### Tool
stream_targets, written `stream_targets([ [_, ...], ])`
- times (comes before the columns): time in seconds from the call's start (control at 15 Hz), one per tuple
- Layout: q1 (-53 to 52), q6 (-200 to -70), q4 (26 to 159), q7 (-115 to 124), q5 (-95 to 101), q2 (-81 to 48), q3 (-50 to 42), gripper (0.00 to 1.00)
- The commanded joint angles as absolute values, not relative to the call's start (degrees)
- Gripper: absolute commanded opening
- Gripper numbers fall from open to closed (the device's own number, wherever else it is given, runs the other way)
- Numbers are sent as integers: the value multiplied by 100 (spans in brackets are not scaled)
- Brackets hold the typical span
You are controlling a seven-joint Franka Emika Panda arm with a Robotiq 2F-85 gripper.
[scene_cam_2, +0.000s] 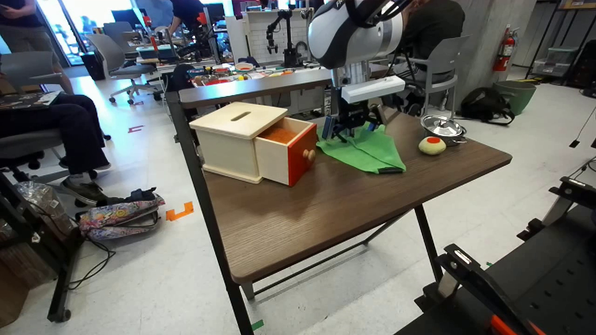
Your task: Move the green cloth
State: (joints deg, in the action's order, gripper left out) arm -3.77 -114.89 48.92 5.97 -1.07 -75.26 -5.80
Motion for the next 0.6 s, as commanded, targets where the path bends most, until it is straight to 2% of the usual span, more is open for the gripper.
stream_targets([
  [0.0,-474,-11801,5784,529,-4,-7237,-639,100],
  [0.53,-464,-12687,7790,159,-23,-6102,-592,100],
])
